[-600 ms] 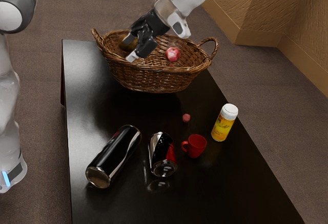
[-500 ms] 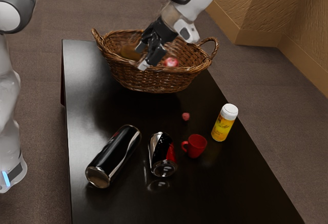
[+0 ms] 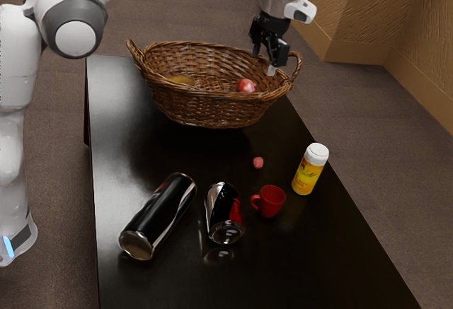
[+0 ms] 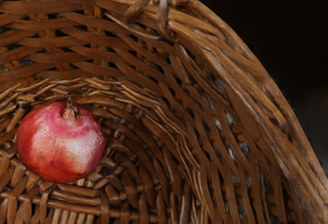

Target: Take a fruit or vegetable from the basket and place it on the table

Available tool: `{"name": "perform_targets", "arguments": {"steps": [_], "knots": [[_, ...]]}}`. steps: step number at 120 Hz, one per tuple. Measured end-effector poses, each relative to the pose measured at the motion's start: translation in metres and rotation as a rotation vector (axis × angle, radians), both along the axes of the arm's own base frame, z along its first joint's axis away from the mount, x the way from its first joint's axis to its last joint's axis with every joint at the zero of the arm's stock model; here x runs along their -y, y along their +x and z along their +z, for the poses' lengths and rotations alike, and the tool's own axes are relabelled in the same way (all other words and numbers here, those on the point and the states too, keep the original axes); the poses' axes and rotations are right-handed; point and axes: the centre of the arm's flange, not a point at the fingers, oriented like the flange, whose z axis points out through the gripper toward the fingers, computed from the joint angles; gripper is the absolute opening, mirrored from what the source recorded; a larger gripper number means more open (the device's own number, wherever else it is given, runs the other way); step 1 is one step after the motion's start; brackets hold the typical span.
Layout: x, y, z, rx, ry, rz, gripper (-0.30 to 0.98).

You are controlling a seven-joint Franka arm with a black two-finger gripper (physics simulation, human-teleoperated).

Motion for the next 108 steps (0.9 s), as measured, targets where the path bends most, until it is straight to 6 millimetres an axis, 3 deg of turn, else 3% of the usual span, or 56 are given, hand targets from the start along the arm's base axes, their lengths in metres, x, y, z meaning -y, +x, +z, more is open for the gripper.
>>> {"name": "perform_targets", "arguments": {"steps": [9, 29, 48, 108], "knots": [[0.008, 0.009, -0.006, 0.009, -0.013, -0.009, 0.69], [0.004, 0.011, -0.007, 0.026, -0.027, 0.005, 0.69], [-0.025, 0.008, -0.026, -0.002, -0.059, 0.06, 0.69], [-0.063, 0.01, -0.076, -0.078, -0.1, 0.102, 0.69]]}}
